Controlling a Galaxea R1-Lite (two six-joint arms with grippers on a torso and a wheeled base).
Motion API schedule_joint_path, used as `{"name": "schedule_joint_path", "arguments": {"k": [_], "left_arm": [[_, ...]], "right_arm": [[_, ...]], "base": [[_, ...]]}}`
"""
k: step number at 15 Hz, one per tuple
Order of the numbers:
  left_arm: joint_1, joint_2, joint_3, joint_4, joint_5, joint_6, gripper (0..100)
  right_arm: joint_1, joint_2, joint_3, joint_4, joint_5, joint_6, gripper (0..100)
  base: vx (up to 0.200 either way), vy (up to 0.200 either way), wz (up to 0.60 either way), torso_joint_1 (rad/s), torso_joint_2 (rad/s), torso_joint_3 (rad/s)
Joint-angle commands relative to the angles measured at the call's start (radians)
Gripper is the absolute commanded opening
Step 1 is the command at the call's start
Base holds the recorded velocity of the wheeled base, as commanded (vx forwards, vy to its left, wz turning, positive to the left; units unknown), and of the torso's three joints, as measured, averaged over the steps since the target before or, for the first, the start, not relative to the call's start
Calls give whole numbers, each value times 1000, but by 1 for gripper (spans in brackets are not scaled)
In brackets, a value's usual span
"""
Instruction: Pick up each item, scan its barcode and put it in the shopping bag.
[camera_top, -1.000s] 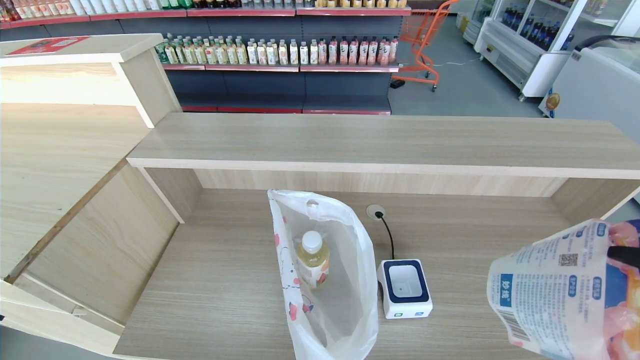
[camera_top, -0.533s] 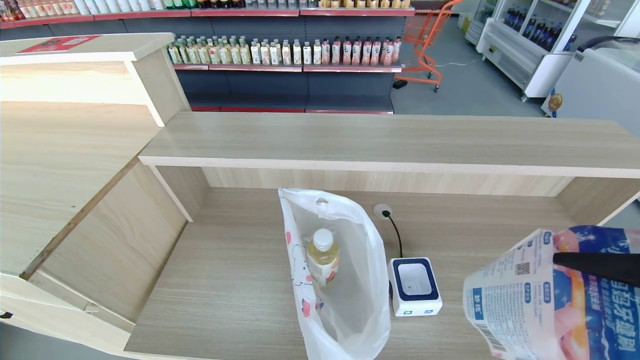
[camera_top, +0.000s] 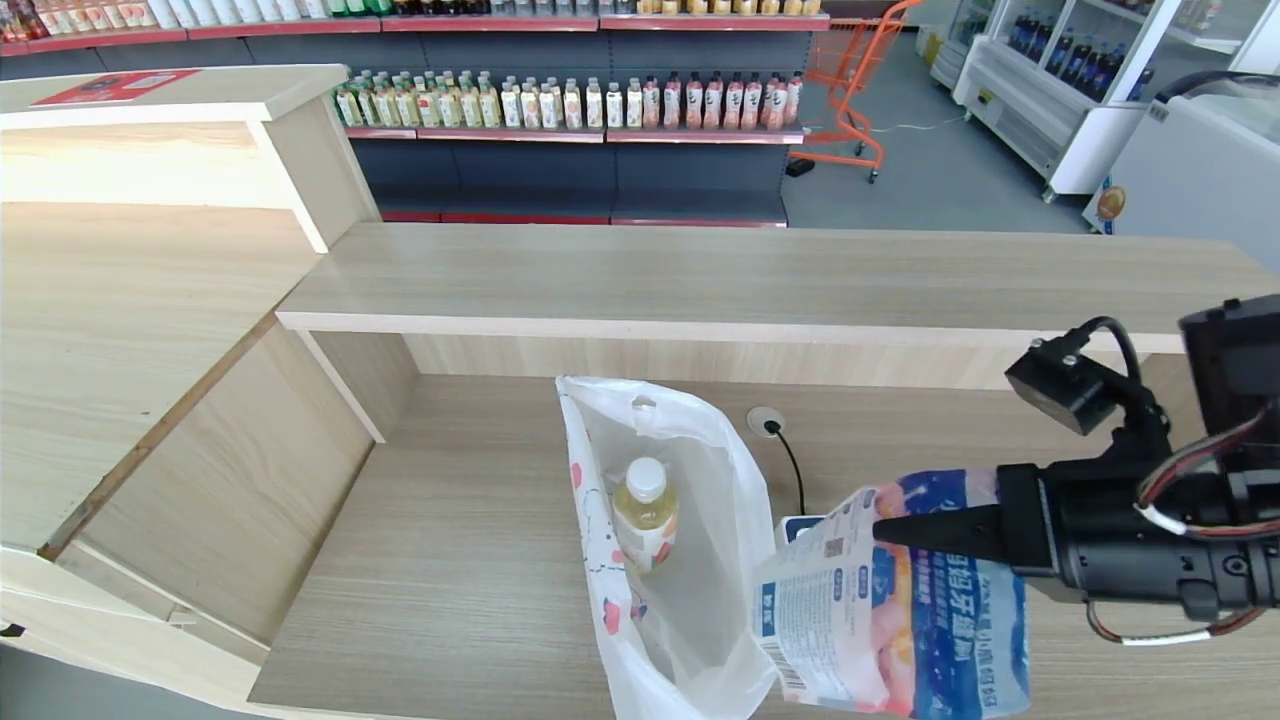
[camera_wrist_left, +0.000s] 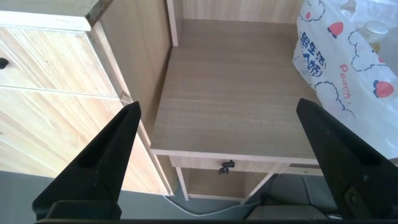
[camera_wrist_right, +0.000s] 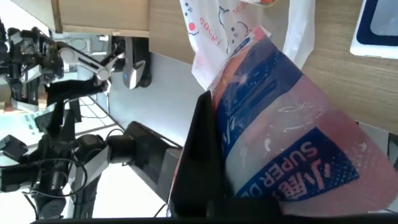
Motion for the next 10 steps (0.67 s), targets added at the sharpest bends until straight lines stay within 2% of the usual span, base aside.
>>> {"name": "schedule_joint_path", "arguments": {"k": [1,3,5,10], "left_arm": [[1,0,0,0,0,0,100],[1,0,0,0,0,0,100],[-1,0,0,0,0,0,100],[-1,0,0,0,0,0,100]], "right_arm": [[52,238,-8,-141,-2,0,0],[103,313,-9,-207,-21,-1,0],[138,409,-31,-282,-120,-6,0],[147,425,-38,-335,-108,-4,0]], "base": [[0,0,0,0,0,0],[0,0,0,0,0,0],[0,0,0,0,0,0],[0,0,0,0,0,0]]}}
